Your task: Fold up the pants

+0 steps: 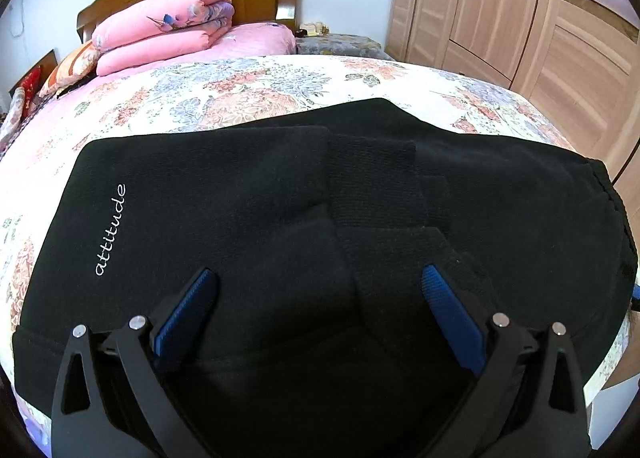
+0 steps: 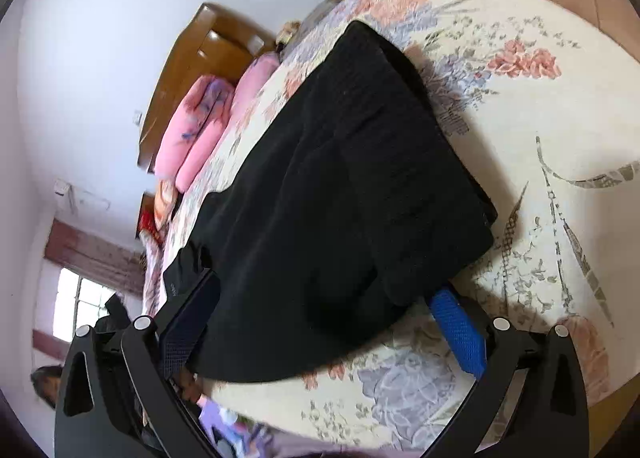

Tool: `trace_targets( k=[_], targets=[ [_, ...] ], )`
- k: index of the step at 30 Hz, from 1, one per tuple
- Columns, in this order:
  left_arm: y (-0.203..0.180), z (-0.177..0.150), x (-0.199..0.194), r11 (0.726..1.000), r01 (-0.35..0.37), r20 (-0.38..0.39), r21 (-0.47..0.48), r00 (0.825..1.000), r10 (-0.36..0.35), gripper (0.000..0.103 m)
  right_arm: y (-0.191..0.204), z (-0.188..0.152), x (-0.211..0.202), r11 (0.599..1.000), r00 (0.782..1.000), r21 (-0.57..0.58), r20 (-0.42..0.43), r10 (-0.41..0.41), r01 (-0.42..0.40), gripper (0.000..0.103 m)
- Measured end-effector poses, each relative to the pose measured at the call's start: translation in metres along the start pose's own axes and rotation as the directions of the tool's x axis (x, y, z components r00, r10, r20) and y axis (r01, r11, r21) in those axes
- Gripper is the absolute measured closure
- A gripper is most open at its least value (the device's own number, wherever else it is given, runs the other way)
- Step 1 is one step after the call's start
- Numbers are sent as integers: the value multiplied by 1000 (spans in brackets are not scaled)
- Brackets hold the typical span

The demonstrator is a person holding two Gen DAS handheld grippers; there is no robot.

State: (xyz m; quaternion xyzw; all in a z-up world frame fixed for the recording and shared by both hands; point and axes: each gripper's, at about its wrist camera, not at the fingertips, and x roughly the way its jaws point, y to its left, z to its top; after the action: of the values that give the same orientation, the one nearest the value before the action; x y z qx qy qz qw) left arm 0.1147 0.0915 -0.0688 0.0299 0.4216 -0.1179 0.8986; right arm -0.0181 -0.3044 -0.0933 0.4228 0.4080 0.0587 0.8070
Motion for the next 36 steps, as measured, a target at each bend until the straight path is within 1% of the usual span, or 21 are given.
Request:
trace_targets(
  k=[4,6,8,9,10,11,12,13,14,20,23,26,27,28,29,30,31,32,33,34,36],
  targets=[
    [0,0,0,1000,-3,-6,1,1000,3,1,6,-12,0,1000,997,1,69,-29,29,4],
    [0,1,0,1000,-5,-10,0,1000,5,1,10,-15,4,998,994,18,87,-69,68,4],
    [0,1,0,1000,-4,-8,0,1000,4,1,18,-17,11,993,987,-8,109,-116,118,5],
    [0,1,0,1000,-3,-8,0,1000,3,1,19,-21,12,991,984,-20,123,-132,135,19],
    [1,1,0,1000,-2,-8,0,1000,2,1,17,-23,10,987,977,-17,144,-155,159,27],
    [1,1,0,1000,-2,-8,0,1000,2,1,11,-23,8,988,976,-1,154,-152,154,51],
    [0,1,1,1000,-2,-8,0,1000,2,1,3,-20,9,991,979,28,152,-136,133,63],
    [0,1,1,1000,-3,-8,1,1000,3,1,-8,-20,8,995,985,71,150,-84,74,65],
    [0,1,1,1000,-2,-7,3,1000,2,1,-12,-21,8,995,986,89,156,-61,48,67],
    [0,1,1,1000,1,-4,6,1000,-1,1,5,-27,-5,1000,971,29,240,-18,11,74],
    [0,0,1,1000,1,-1,7,1000,-1,1,8,-25,-10,1000,968,14,251,-6,2,74],
    [-1,0,2,1000,1,1,8,1000,-1,1,2,-21,-4,999,975,43,221,-7,-3,73],
    [-1,0,2,1000,1,0,7,1000,-1,1,-1,-19,-3,999,979,47,206,-12,3,66],
    [-1,0,2,1000,1,-1,7,1000,-1,1,-3,-17,-1,998,983,63,178,-37,26,65],
    [-1,0,1,1000,1,-1,8,1000,-1,1,-6,-16,1,995,987,90,147,-66,53,59],
    [-1,0,1,1000,2,-2,7,1000,-1,1,-9,-18,1,992,989,110,123,-81,68,49],
    [-2,0,1,1000,1,-3,7,1000,-1,1,-8,-18,1,993,993,115,111,-50,37,41],
    [-2,0,1,1000,1,-3,6,1000,-1,1,-3,-18,0,995,993,93,111,-43,33,21],
    [-2,0,1,1000,1,-3,6,1000,-1,1,2,-18,0,996,992,73,110,-65,57,16],
    [-1,0,1,1000,1,-3,7,1000,-1,1,8,-17,1,994,989,55,110,-101,95,16],
    [-1,0,0,1000,2,-6,7,1000,-2,1,9,-15,6,995,989,51,112,-94,89,15]
  ],
)
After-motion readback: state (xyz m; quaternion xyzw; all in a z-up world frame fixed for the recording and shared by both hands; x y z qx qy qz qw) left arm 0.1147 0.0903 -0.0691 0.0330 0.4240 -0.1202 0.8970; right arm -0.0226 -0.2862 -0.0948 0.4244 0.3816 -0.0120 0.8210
